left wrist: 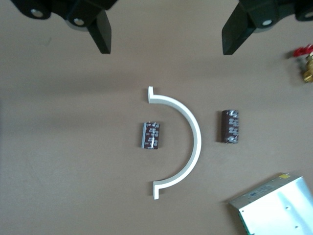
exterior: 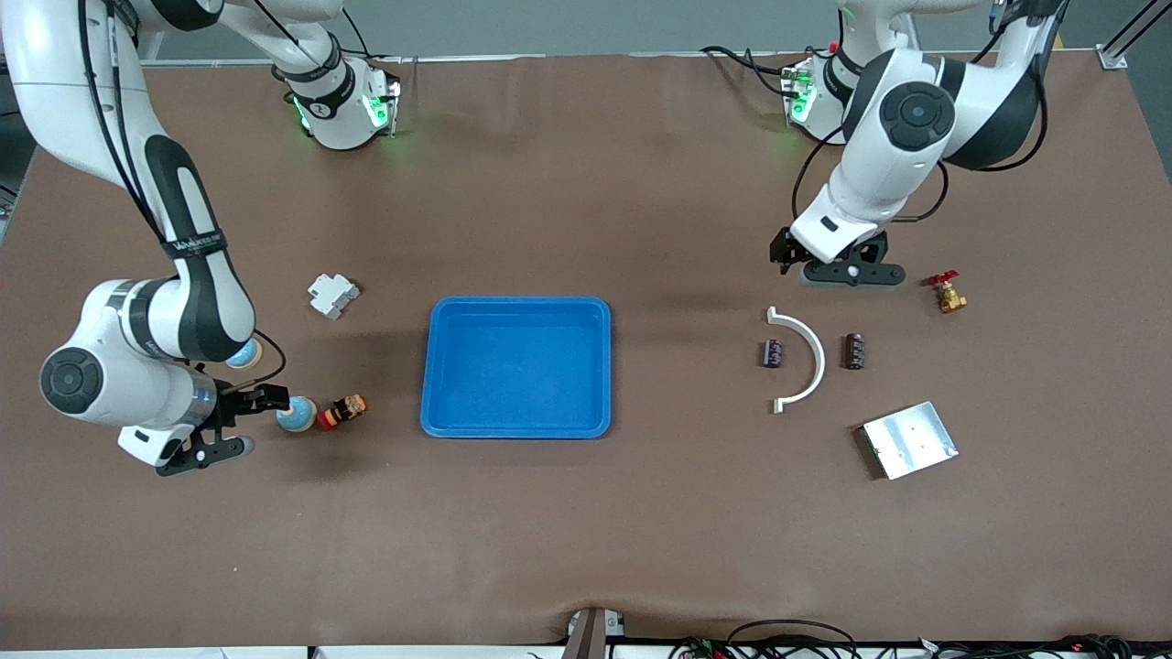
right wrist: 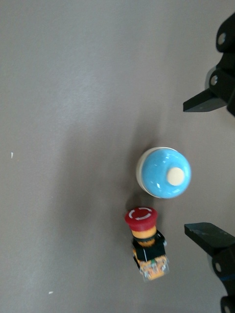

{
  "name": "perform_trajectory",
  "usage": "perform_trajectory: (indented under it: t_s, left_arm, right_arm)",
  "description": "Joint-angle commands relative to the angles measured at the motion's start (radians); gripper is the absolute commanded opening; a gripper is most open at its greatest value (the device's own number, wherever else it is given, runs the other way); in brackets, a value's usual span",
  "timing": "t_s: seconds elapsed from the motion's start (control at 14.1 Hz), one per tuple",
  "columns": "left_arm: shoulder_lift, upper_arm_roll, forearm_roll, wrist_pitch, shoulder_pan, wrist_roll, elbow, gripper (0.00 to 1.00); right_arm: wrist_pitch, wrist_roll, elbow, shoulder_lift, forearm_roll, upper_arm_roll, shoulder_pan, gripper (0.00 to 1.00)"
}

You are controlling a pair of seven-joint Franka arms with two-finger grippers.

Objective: Place electrolytic capacitor and blue bell in tray
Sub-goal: 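Grasp the blue bell with the right gripper while the left gripper grasps the capacitor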

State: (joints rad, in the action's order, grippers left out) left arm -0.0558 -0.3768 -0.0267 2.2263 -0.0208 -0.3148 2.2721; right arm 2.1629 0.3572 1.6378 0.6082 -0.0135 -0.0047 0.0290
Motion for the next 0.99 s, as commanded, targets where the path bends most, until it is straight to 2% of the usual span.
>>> perform_trajectory:
  t_s: [0.0, 0.42, 0.71, 0.92]
  left_arm:
    - [0.057, -0.004, -0.047, 0.111, 0.009, 0.014, 0.036, 1.00]
    - [0.232, -0.004, -0.159, 0.237, 0.048, 0.014, 0.026, 1.00]
    - [0.336, -0.004, -0.176, 0.262, 0.065, 0.010, -0.029, 1.00]
    - [0.379, 0.001, -0.176, 0.292, 0.064, 0.005, -0.049, 1.00]
  right_arm:
    - [0.044, 0.049, 0.030, 0.016, 0.017, 0.002, -0.001, 1.00]
    - [0.075, 0.054, 0.063, 0.042, 0.018, 0.002, -0.018, 1.00]
    - [0.090, 0.055, 0.063, 0.059, 0.023, 0.002, -0.017, 1.00]
    - [0.098, 0.084, 0.063, 0.068, 0.023, 0.002, -0.011, 1.00]
